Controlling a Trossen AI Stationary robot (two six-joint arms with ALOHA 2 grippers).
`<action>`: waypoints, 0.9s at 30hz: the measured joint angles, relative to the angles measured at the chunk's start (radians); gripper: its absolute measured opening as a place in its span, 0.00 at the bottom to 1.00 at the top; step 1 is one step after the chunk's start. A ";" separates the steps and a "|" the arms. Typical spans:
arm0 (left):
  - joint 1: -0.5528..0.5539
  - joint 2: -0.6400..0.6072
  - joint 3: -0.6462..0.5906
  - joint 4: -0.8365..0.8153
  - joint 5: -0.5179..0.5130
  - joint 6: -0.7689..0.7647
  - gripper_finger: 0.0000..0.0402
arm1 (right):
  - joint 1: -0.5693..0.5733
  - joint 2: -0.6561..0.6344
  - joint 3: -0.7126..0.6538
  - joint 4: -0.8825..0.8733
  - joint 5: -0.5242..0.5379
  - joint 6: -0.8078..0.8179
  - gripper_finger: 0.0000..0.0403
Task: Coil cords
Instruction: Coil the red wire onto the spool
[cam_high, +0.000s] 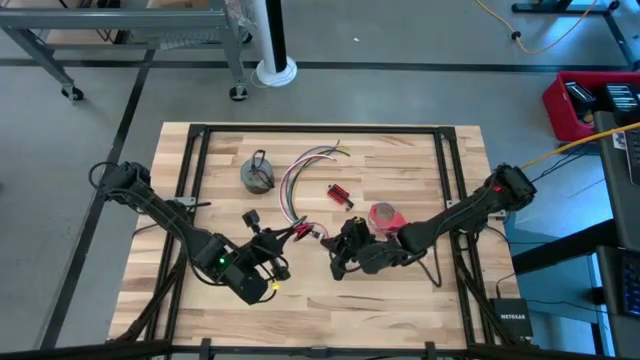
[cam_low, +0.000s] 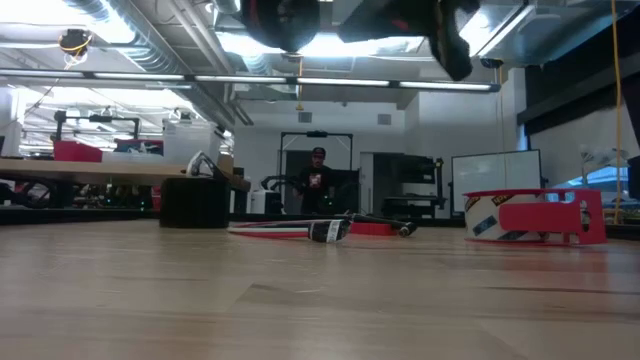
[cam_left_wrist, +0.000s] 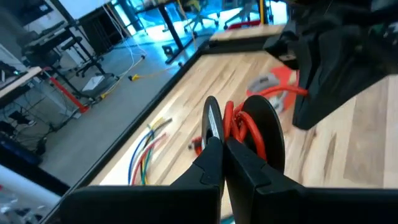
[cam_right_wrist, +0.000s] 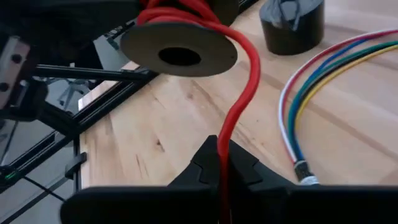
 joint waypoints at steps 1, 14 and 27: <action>0.007 -0.002 0.000 0.040 0.001 0.030 0.00 | 0.000 -0.014 0.000 -0.019 0.004 -0.002 0.00; 0.076 -0.009 0.000 0.439 0.115 0.343 0.00 | -0.002 -0.059 0.000 -0.113 0.036 -0.002 0.00; 0.173 -0.009 0.000 0.587 0.220 0.373 0.00 | -0.002 -0.059 0.000 -0.051 0.035 -0.002 0.00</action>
